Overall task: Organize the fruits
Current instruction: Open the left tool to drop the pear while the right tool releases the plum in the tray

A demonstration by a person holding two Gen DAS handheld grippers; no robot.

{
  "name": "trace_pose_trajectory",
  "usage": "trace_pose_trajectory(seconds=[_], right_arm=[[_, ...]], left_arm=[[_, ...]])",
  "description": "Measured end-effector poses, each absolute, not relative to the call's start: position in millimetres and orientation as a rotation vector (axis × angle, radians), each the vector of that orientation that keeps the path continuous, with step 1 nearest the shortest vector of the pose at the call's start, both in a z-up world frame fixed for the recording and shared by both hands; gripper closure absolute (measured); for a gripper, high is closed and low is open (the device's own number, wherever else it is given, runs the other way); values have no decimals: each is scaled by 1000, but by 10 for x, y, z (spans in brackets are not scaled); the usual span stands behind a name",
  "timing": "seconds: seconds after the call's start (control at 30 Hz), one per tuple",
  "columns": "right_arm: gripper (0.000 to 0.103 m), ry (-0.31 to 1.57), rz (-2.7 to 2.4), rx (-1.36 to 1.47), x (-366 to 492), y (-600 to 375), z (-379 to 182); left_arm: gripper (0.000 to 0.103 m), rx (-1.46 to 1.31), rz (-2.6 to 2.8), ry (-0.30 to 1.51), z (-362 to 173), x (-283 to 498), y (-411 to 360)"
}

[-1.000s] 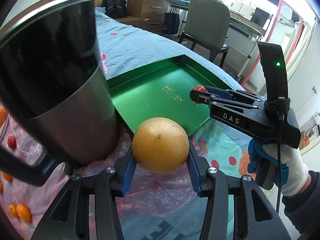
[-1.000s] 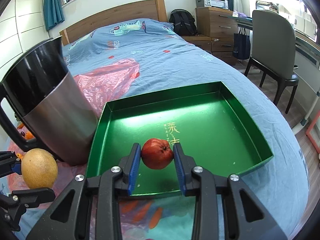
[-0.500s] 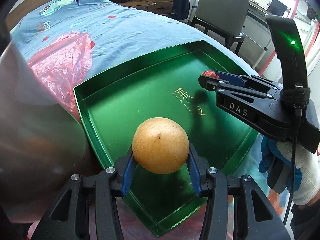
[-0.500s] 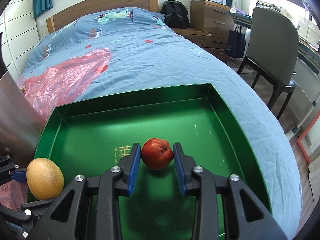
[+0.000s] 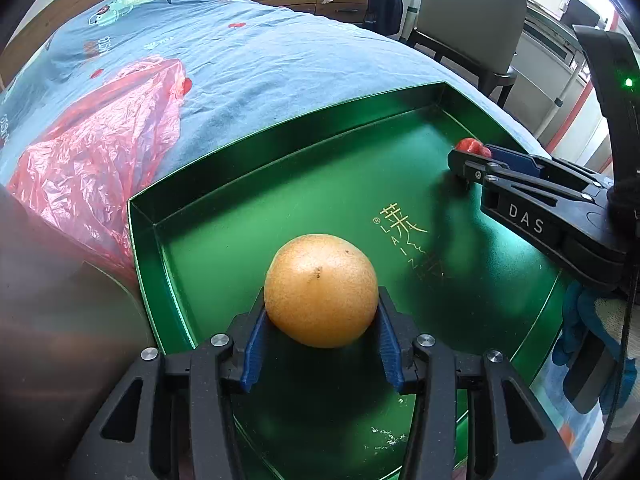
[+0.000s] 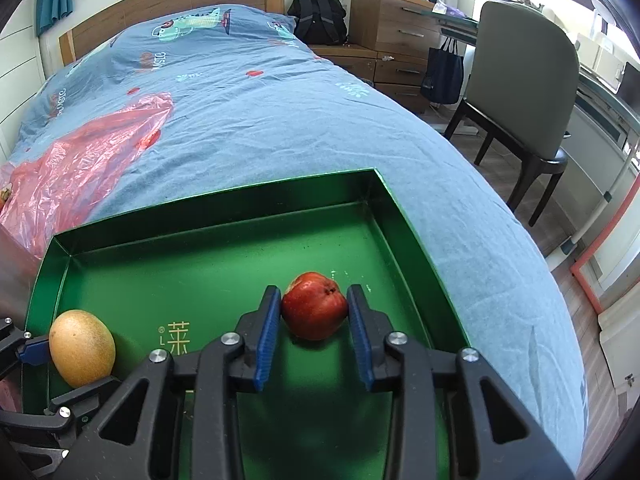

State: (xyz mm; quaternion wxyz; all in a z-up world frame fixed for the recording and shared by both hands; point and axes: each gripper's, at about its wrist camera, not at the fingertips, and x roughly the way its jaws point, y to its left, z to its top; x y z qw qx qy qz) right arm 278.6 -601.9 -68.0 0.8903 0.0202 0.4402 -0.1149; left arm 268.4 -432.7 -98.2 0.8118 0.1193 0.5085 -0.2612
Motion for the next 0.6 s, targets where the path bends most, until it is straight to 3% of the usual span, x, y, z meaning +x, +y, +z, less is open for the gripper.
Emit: trace_pose_trajectory(seconds=[0.17, 0.2, 0.23, 0.33, 0.47, 0.6], right_arm=[[103, 913, -244, 69, 2759, -6048, -650], [99, 908, -245, 69, 2745, -6043, -622], [82, 901, -244, 71, 2732, -6037, -588], [58, 876, -249, 74, 2631, -6023, -452], [48, 848, -245, 84, 2415, -5946, -258], [48, 832, -220, 79, 2148, -5802, -98]], left_arm=[[58, 265, -547, 1087, -930, 2690, -4339], [57, 270, -544, 1077, -896, 2683, -4337], [55, 274, -543, 1064, -851, 2667, -4328], [52, 280, -546, 1033, -696, 2592, -4286], [47, 293, -568, 992, -494, 2384, -4210], [47, 277, -606, 972, -311, 2124, -4087]])
